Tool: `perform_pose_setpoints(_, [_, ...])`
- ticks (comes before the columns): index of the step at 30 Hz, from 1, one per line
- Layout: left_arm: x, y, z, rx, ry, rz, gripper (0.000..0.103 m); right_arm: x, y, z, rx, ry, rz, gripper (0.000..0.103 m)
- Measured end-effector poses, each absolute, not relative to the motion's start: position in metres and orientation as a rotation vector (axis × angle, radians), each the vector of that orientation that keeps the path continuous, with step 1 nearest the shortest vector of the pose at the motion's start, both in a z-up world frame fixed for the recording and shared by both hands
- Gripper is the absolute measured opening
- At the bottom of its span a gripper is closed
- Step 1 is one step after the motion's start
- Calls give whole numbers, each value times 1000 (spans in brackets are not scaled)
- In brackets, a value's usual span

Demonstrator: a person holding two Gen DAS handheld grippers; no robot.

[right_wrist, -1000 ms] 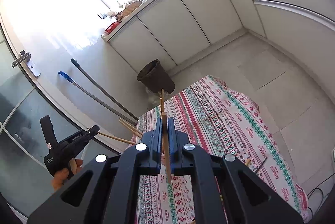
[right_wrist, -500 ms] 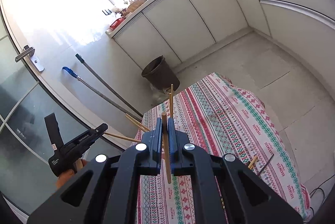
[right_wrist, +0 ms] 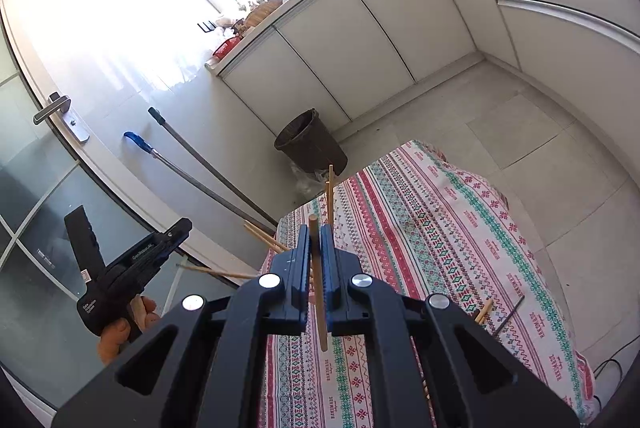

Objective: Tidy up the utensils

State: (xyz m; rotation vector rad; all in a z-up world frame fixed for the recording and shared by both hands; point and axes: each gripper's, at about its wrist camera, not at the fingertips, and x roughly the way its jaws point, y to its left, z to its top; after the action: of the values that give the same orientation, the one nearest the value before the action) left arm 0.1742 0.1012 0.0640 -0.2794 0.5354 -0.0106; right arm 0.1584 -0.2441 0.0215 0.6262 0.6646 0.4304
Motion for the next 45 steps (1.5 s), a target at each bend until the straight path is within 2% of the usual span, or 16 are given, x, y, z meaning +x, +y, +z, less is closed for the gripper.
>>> perform_pose_setpoints(5, [119, 108, 113, -303, 331, -36, 14, 155, -245, 30, 631, 644, 428, 5])
perform_pose_setpoints(7, [100, 114, 122, -307, 284, -21, 34, 154, -246, 34, 631, 636, 426, 5])
perform_pose_setpoints(10, [84, 125, 115, -306, 289, 25, 50, 156, -245, 41, 630, 626, 425, 5])
perform_pose_setpoints(11, [83, 130, 106, -301, 325, 54, 52, 156, -245, 44, 627, 621, 425, 5])
perform_pose_setpoints(13, [98, 139, 73, -269, 494, 121, 72, 158, -243, 52, 624, 605, 427, 5])
perform_pose_setpoints(14, [109, 145, 53, -252, 591, 138, 76, 159, -242, 54, 626, 599, 431, 5])
perform_pose_setpoints(16, [146, 155, -7, -208, 891, 142, 78, 160, -241, 57, 639, 587, 442, 5])
perform_pose_setpoints(19, [190, 167, -96, -186, 1210, 129, 75, 159, -240, 55, 641, 583, 444, 5])
perform_pose_setpoints(21, [206, 169, -146, -27, 1388, 193, 71, 162, -239, 50, 646, 600, 449, 6])
perform_pose_setpoints(23, [210, 173, -172, 43, 1454, 238, 70, 166, -237, 44, 644, 623, 460, 6])
perform_pose_setpoints(27, [195, 182, -199, -33, 1527, 252, 72, 171, -236, 35, 645, 650, 478, 6])
perform_pose_setpoints(29, [187, 185, -197, -81, 1480, 242, 67, 172, -237, 33, 664, 662, 493, 6])
perform_pose_setpoints(31, [183, 187, -194, -160, 1476, 193, 36, 169, -238, 34, 672, 659, 501, 6])
perform_pose_setpoints(33, [175, 181, -193, -135, 1471, 167, 12, 163, -238, 38, 664, 644, 502, 6])
perform_pose_setpoints(36, [159, 162, -184, -94, 1443, 145, 5, 154, -242, 44, 652, 617, 497, 6])
perform_pose_setpoints(45, [99, 137, -44, 17, 965, 124, 5, 147, -258, 51, 679, 585, 493, 6])
